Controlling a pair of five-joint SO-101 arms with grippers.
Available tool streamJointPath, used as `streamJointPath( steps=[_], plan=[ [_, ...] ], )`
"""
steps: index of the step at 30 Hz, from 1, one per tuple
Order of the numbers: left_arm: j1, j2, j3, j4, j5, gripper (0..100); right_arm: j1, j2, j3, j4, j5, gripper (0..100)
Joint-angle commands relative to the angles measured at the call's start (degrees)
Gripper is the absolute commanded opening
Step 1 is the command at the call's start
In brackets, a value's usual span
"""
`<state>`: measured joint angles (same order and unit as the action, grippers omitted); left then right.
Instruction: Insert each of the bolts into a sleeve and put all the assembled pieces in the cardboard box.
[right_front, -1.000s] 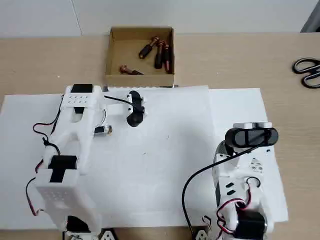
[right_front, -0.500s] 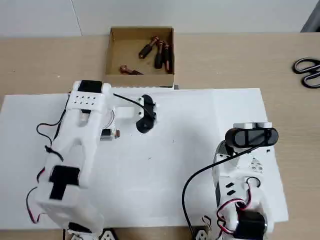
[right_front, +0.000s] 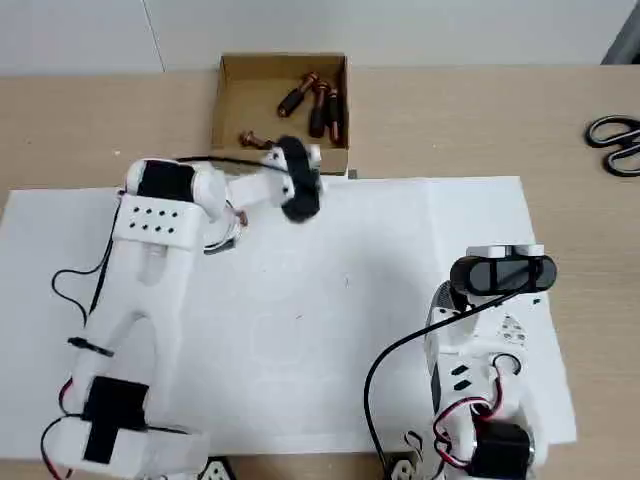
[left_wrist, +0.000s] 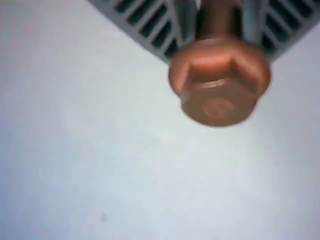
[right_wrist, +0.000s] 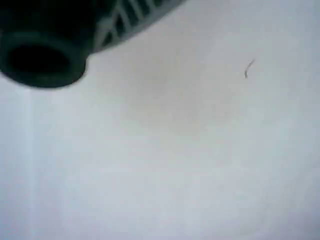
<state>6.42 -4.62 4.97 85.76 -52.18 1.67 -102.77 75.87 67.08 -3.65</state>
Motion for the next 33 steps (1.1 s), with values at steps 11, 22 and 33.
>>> streamJointPath(
  steps=[11, 22, 33],
  plan=[
    [2.73, -25.14, -0.75, 4.92, 26.46, 1, -7.25, -0.13, -1.67, -1.10, 0.44, 0.4],
    [2.29, -45.01, 9.71, -7.91, 48.70, 1, -15.25, -0.13, -1.67, -1.10, 0.62, 0.4],
    [2.81, -71.82, 40.75, -21.36, 83.43, 1, -25.54, -0.13, -1.67, -1.10, 0.79, 0.4]
  ],
)
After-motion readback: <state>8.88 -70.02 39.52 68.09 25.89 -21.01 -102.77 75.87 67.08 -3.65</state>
